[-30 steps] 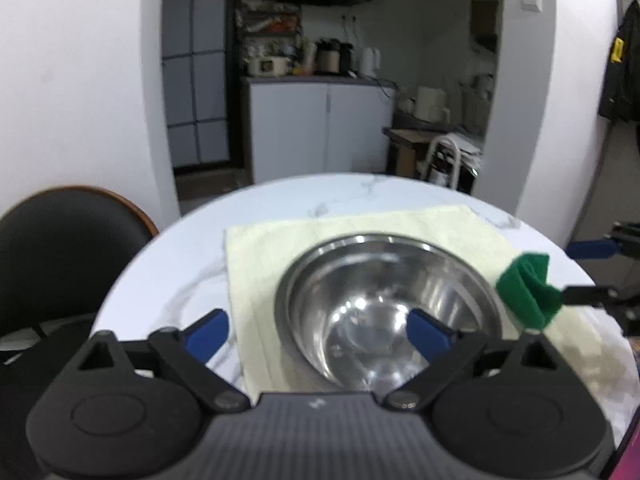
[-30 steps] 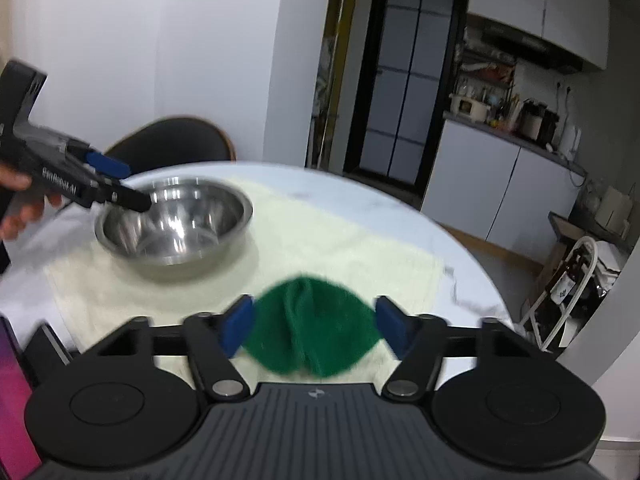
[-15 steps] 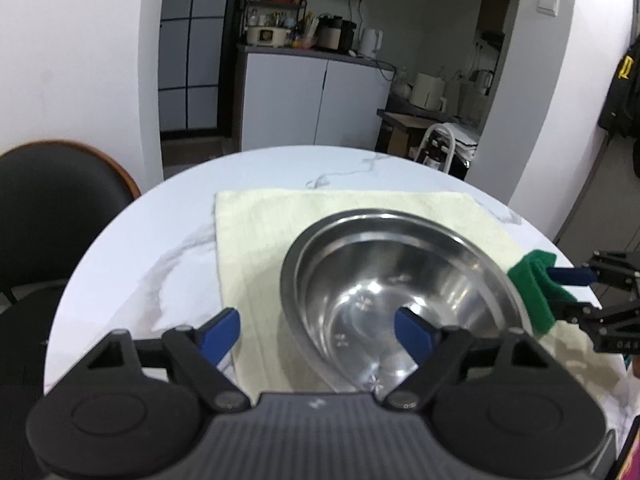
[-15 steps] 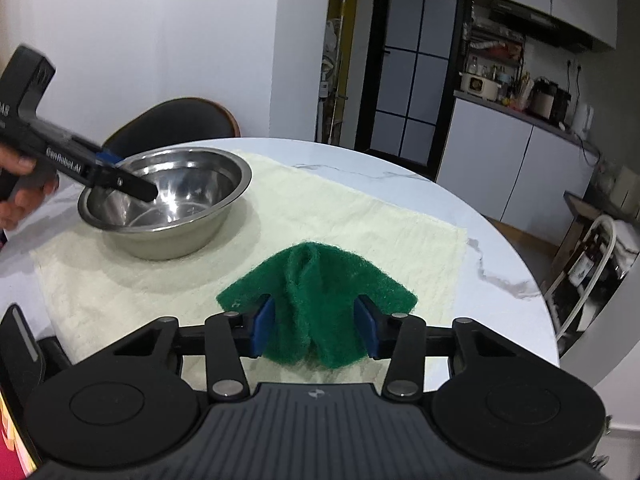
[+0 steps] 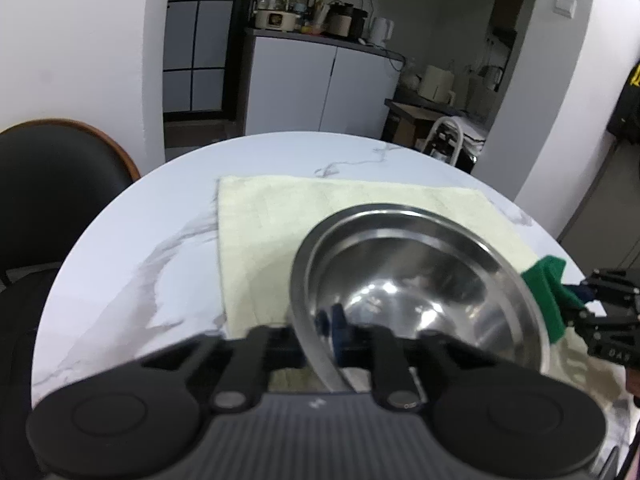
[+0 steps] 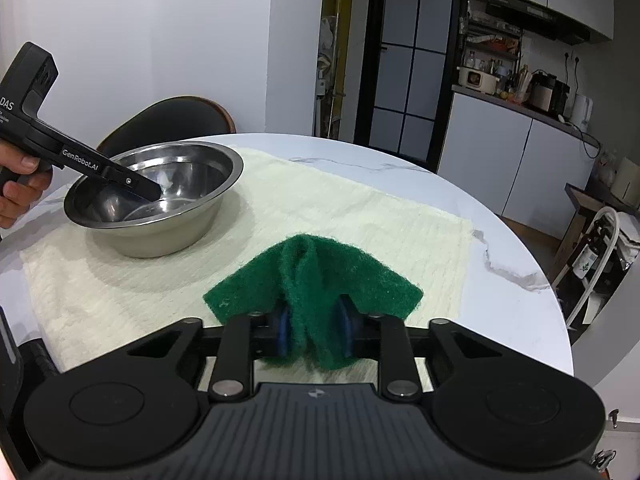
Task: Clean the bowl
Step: 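Lower the right gripper onto the green scouring pad and close on it, then grip the steel bowl rim with the left gripper and lift it while the right gripper raises the pad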
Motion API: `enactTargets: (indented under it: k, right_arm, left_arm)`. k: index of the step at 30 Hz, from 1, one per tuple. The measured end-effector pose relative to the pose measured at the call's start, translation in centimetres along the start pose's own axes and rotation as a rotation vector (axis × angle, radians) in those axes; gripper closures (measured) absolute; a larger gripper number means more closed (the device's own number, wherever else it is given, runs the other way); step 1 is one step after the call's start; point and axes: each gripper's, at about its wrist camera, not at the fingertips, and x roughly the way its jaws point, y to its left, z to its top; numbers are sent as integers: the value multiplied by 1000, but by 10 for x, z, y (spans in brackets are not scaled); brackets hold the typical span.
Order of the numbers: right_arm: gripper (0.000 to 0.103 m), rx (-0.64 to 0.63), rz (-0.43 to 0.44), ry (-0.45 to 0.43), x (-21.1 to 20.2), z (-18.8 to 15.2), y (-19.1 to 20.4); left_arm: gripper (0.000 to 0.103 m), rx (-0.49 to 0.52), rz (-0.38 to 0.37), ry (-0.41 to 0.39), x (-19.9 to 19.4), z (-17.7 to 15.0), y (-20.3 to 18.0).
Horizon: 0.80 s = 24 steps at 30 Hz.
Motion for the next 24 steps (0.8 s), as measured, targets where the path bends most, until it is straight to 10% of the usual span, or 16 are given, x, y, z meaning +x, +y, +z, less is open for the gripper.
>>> enactTargets:
  k: [24]
  right_arm:
    - [95,-3,165,-109,-10,58,16]
  left_arm:
    - [96,116,-41,-223,0,53,-42]
